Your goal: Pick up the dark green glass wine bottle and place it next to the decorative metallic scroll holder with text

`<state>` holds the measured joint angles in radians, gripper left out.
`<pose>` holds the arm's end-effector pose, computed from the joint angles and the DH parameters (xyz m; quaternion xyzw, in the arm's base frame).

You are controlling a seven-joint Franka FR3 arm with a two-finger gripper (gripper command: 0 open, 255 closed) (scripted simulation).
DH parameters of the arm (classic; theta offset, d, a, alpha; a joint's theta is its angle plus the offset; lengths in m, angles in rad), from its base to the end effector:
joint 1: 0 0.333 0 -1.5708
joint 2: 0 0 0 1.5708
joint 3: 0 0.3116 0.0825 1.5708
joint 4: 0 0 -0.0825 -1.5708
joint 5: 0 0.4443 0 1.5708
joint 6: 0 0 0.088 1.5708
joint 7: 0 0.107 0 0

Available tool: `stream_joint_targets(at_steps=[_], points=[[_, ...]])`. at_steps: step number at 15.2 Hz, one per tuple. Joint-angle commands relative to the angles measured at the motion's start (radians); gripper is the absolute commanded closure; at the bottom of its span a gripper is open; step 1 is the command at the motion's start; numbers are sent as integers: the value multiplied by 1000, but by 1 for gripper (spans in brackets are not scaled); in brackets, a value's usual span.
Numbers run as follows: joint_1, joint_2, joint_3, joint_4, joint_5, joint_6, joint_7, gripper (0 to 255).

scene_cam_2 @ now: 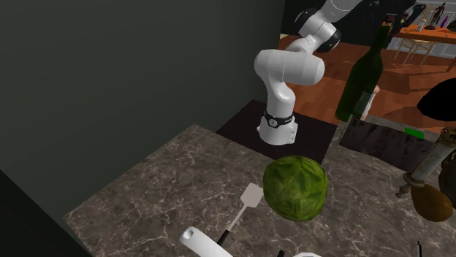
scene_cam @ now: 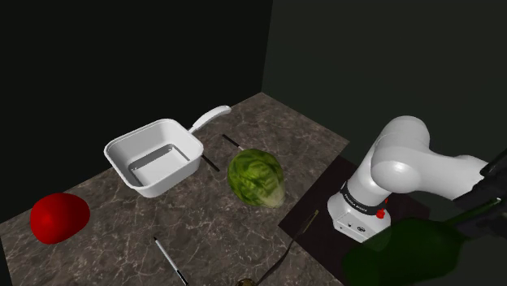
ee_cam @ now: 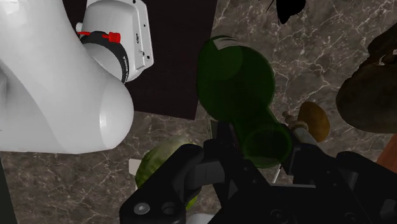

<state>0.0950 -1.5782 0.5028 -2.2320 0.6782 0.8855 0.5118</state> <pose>-0.0471 0.2743 0.6572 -0.9975 -0.0515 -0.0471 0.0053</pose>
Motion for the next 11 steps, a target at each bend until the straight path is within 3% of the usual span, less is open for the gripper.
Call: stream_joint_targets(at_steps=[1, 11], points=[[7, -26, 9, -31, 10, 6, -1, 255], [43, -158, 68, -179, 75, 27, -1, 255]])
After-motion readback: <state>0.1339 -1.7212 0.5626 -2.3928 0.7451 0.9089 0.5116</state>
